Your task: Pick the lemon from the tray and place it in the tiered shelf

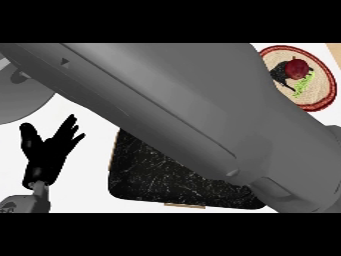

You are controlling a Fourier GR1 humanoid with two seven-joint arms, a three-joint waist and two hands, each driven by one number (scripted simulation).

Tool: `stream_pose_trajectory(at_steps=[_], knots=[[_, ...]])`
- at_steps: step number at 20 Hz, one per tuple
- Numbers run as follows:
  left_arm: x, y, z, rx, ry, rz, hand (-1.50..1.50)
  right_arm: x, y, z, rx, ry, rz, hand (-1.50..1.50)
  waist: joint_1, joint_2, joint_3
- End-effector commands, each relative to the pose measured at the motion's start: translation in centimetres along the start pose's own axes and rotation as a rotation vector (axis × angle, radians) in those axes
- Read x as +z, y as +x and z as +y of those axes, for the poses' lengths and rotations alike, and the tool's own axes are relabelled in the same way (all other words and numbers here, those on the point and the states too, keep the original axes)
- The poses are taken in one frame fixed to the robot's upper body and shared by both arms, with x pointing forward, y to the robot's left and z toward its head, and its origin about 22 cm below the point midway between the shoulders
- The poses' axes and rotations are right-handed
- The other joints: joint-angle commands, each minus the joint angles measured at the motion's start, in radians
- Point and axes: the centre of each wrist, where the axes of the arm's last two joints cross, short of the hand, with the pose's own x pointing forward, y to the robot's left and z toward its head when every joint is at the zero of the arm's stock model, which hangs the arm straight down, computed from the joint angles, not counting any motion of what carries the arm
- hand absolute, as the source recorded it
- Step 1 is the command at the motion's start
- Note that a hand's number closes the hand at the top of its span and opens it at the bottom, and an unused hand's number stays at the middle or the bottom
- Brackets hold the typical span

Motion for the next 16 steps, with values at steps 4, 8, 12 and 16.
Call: stream_pose_trajectory(at_steps=[4,8,12,16], knots=[[0.7,-0.9,0.9,0.006,0.002,0.042,0.0,-3.5,-2.2,0.5,0.054,0.055,0.112,1.5,0.005,0.007,-0.003],[-0.5,-1.2,0.3,0.006,0.012,0.03,0.0,-3.7,-2.0,0.9,0.113,0.096,0.093,1.5,-0.003,0.008,-0.003],[0.1,-2.3,-0.8,-0.002,-0.014,0.011,0.0,-6.1,-4.6,1.2,0.122,0.074,0.107,1.5,0.01,0.013,-0.004],[-0.4,-1.2,1.2,0.012,0.01,0.013,0.0,-7.1,-7.0,2.2,0.126,0.058,0.101,1.5,0.009,0.015,-0.004]])
